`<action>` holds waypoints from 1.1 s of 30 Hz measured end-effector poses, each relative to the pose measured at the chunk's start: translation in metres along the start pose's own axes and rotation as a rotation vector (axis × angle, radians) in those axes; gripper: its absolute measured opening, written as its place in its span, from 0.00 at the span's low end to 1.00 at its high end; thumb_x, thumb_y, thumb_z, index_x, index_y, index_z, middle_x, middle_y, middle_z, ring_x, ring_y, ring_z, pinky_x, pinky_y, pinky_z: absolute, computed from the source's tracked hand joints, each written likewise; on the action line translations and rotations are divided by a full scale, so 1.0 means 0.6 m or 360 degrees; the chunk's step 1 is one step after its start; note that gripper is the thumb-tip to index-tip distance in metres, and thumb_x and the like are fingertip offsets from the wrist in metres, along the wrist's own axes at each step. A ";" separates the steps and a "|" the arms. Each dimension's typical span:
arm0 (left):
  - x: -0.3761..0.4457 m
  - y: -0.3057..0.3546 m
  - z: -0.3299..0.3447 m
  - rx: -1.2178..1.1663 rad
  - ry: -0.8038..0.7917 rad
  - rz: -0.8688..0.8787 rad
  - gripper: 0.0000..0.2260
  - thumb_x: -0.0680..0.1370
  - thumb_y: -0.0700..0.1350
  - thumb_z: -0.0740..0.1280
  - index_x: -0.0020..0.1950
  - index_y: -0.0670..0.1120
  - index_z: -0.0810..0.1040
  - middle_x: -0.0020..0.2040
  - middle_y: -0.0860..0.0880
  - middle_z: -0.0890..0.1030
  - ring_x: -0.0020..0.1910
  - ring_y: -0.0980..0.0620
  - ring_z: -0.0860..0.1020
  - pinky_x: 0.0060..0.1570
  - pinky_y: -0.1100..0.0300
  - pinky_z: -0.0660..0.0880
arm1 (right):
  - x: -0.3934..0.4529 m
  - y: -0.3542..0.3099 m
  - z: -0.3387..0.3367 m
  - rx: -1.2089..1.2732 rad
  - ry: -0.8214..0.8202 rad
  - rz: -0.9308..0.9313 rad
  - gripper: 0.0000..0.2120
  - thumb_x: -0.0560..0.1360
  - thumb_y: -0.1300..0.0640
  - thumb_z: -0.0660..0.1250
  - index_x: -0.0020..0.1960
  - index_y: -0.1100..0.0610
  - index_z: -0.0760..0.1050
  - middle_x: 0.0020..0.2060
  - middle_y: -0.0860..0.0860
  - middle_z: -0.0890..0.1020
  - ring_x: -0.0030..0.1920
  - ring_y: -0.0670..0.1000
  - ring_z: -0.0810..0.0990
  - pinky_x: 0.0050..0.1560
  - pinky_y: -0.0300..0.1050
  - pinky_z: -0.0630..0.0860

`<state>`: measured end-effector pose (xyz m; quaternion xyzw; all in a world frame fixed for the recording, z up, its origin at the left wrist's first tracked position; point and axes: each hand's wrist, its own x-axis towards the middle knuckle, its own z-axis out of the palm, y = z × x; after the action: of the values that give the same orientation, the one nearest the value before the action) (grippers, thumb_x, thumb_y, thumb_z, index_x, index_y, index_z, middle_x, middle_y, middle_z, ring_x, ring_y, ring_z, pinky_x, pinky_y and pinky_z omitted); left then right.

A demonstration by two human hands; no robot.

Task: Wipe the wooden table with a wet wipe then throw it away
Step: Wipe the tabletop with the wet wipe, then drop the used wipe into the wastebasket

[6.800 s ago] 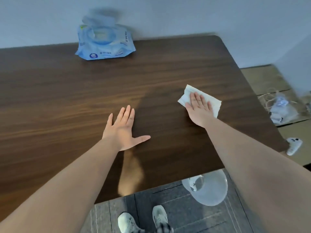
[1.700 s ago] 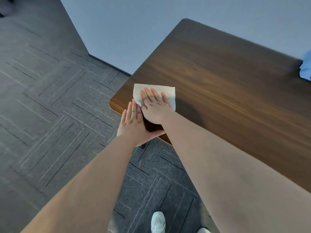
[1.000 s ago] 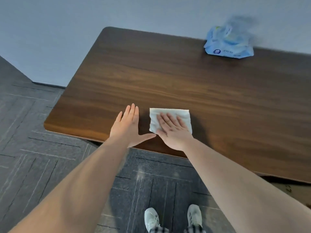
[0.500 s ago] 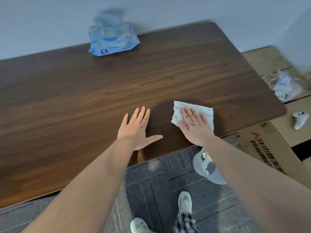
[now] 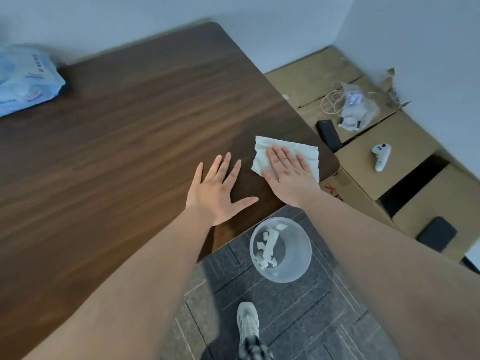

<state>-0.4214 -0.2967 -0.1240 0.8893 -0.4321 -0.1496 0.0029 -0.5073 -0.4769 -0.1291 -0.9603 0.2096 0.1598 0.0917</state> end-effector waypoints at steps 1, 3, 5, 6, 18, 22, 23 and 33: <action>0.017 0.012 -0.002 0.0008 0.0037 0.0020 0.41 0.70 0.75 0.39 0.77 0.54 0.40 0.79 0.51 0.40 0.77 0.52 0.38 0.74 0.46 0.38 | 0.005 0.011 -0.002 -0.0003 0.0026 -0.0004 0.29 0.80 0.41 0.38 0.77 0.50 0.38 0.78 0.46 0.42 0.76 0.46 0.37 0.74 0.48 0.34; 0.052 0.038 -0.006 0.0016 0.0072 0.0056 0.41 0.70 0.75 0.39 0.77 0.55 0.41 0.79 0.51 0.42 0.77 0.52 0.39 0.74 0.45 0.39 | 0.016 0.037 -0.007 -0.0004 0.0072 0.0002 0.29 0.80 0.41 0.39 0.78 0.50 0.39 0.78 0.46 0.43 0.76 0.46 0.38 0.74 0.48 0.35; 0.081 0.058 -0.010 0.0013 0.0090 0.0072 0.41 0.69 0.75 0.39 0.77 0.55 0.42 0.79 0.51 0.42 0.77 0.52 0.40 0.74 0.43 0.39 | 0.024 0.058 -0.010 0.0009 0.0109 0.0009 0.29 0.81 0.41 0.40 0.78 0.50 0.40 0.78 0.47 0.44 0.77 0.46 0.39 0.74 0.48 0.36; 0.093 0.066 -0.010 0.0015 0.0099 0.0075 0.42 0.69 0.75 0.39 0.77 0.55 0.42 0.79 0.51 0.43 0.77 0.51 0.40 0.74 0.42 0.39 | 0.025 0.066 -0.010 0.0026 0.0131 0.0014 0.28 0.81 0.41 0.40 0.78 0.50 0.40 0.78 0.47 0.44 0.77 0.46 0.39 0.74 0.47 0.36; 0.120 0.084 -0.012 0.0084 0.0045 0.0031 0.44 0.66 0.77 0.37 0.77 0.56 0.41 0.79 0.50 0.41 0.77 0.49 0.38 0.72 0.37 0.39 | -0.067 0.127 0.047 0.0507 0.0772 0.0202 0.23 0.81 0.50 0.49 0.74 0.58 0.62 0.74 0.52 0.64 0.75 0.48 0.56 0.73 0.39 0.46; 0.118 0.083 -0.007 0.0083 0.0100 0.0034 0.43 0.67 0.77 0.37 0.77 0.56 0.42 0.79 0.50 0.42 0.77 0.49 0.39 0.72 0.37 0.39 | -0.138 0.125 0.094 0.0946 0.0765 0.0265 0.21 0.82 0.56 0.53 0.75 0.55 0.60 0.72 0.41 0.58 0.70 0.32 0.52 0.63 0.20 0.52; 0.119 0.083 -0.006 0.0083 0.0112 0.0037 0.43 0.67 0.77 0.37 0.77 0.56 0.42 0.79 0.50 0.43 0.77 0.49 0.40 0.72 0.37 0.40 | -0.155 0.130 0.111 0.0990 0.0709 0.0325 0.21 0.82 0.56 0.53 0.74 0.54 0.61 0.71 0.39 0.59 0.69 0.31 0.54 0.61 0.20 0.55; 0.120 0.087 0.002 0.0049 0.0207 0.0046 0.42 0.69 0.77 0.40 0.78 0.56 0.46 0.79 0.50 0.45 0.77 0.48 0.43 0.73 0.37 0.41 | -0.185 0.191 0.315 0.0981 -0.0163 0.0912 0.22 0.83 0.51 0.49 0.74 0.57 0.61 0.75 0.51 0.63 0.76 0.50 0.57 0.71 0.50 0.60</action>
<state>-0.4199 -0.3849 -0.1372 0.8908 -0.4461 -0.0849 0.0194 -0.7031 -0.4923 -0.2792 -0.7816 0.5013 0.1562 0.3368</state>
